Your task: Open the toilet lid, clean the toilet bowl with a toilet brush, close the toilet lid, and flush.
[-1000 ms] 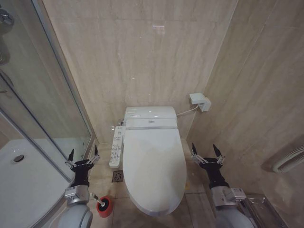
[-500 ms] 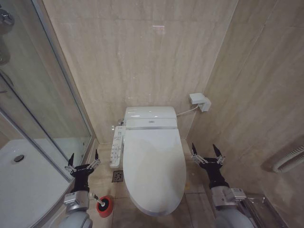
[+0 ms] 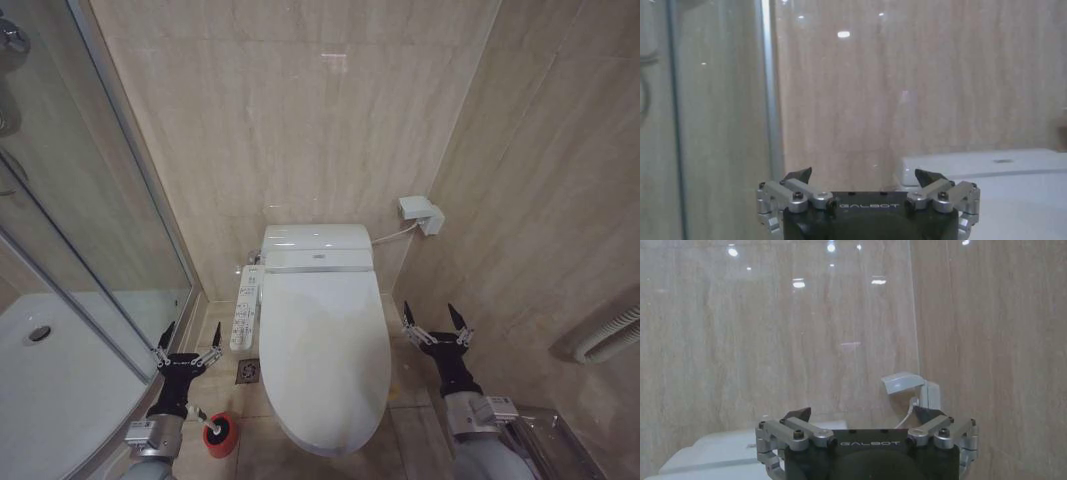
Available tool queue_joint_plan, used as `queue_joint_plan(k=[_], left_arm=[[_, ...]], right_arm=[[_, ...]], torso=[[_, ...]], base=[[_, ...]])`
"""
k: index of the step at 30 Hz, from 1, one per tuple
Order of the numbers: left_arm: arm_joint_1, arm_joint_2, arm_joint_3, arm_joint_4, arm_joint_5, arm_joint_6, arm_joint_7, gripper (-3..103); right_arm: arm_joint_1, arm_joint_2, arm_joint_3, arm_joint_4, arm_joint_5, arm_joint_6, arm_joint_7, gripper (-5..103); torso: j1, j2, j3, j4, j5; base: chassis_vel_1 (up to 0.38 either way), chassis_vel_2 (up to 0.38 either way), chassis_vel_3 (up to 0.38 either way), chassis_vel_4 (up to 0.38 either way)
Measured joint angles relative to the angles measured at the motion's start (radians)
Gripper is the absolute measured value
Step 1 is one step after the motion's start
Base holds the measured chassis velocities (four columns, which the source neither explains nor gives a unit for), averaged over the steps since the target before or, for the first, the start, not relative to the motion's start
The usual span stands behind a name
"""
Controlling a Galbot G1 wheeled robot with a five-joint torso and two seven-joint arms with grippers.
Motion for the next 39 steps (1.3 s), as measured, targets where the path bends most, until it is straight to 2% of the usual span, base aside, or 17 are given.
queue_joint_plan(k=[4, 8, 20, 39], left_arm=[[0.001, 0.003, -0.012, 0.004, -0.004, 0.014, -0.032, 100], [0.003, 0.004, -0.018, 0.005, -0.004, 0.012, -0.037, 100], [0.011, -0.004, -0.014, 0.002, 0.001, -0.012, -0.039, 100], [-0.035, -0.005, 0.006, 0.039, 0.022, -0.017, -0.027, 100]], right_arm=[[0.0, 0.0, 0.0, 0.0, 0.0, 0.0, 0.0, 100], [0.0, 0.0, 0.0, 0.0, 0.0, 0.0, 0.0, 100], [0.0, 0.0, 0.0, 0.0, 0.0, 0.0, 0.0, 100], [0.0, 0.0, 0.0, 0.0, 0.0, 0.0, 0.0, 100]], torso=[[0.0, 0.0, 0.0, 0.0, 0.0], [0.0, 0.0, 0.0, 0.0001, 0.0], [0.0, 0.0, 0.0, 0.0, 0.0001], [-0.001, 0.0, 0.0, 0.0, 0.0]], base=[[0.0, 0.0, 0.0, 0.0], [0.0, 0.0, 0.0, 0.0], [0.0, 0.0, 0.0, 0.0], [-0.046, 0.044, 0.052, -0.05]])
